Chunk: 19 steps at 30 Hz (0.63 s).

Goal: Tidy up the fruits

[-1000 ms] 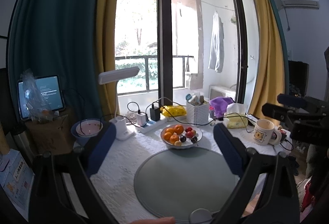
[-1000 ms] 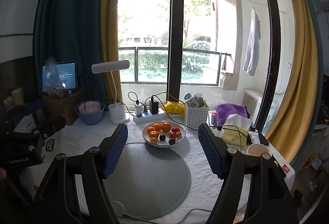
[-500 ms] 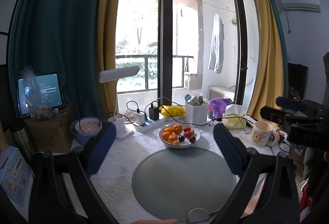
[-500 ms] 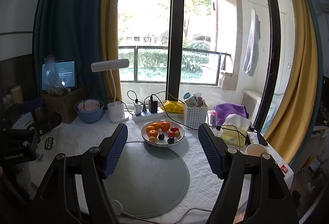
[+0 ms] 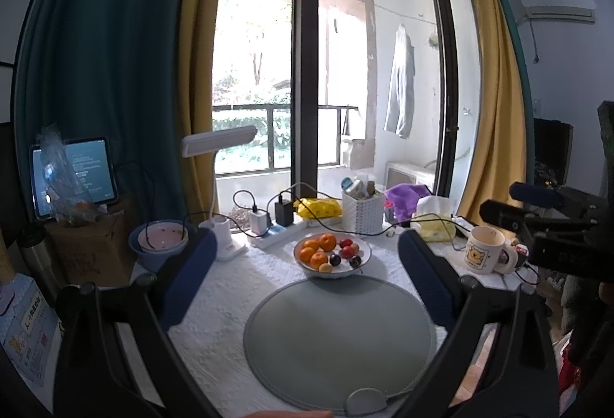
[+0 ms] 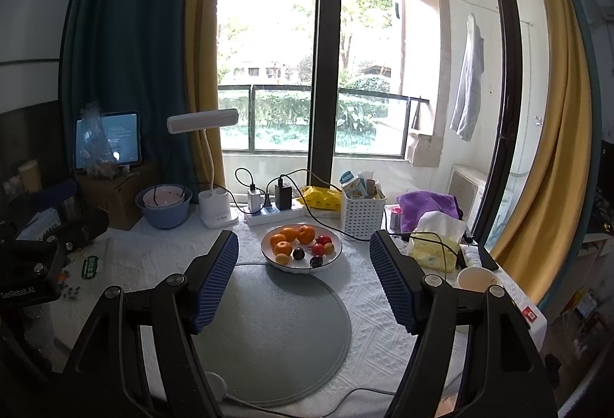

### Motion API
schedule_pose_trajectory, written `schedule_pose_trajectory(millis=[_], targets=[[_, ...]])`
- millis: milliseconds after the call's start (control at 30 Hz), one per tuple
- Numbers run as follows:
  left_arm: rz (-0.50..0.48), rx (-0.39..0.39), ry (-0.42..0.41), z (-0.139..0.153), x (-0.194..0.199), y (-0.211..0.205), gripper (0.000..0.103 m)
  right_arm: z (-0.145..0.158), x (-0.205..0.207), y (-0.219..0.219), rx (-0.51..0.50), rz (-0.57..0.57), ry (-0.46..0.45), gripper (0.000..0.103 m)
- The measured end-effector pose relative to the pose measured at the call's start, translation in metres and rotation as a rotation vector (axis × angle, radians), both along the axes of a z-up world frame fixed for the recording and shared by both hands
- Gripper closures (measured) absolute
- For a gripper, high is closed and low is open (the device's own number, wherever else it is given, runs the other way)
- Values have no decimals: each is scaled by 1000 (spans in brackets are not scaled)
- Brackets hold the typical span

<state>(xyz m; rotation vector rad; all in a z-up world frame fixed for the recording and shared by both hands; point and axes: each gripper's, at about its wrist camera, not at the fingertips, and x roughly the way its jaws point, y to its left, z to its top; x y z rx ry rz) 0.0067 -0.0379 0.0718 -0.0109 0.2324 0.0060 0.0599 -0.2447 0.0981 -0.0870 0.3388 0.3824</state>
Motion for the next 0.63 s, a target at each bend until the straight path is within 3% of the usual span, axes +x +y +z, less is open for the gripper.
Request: schedule_pose_trajectory(millis=[633], targets=[[-15,2,9,2,0,-2,7,1,2,-4,0,-12,4,29]])
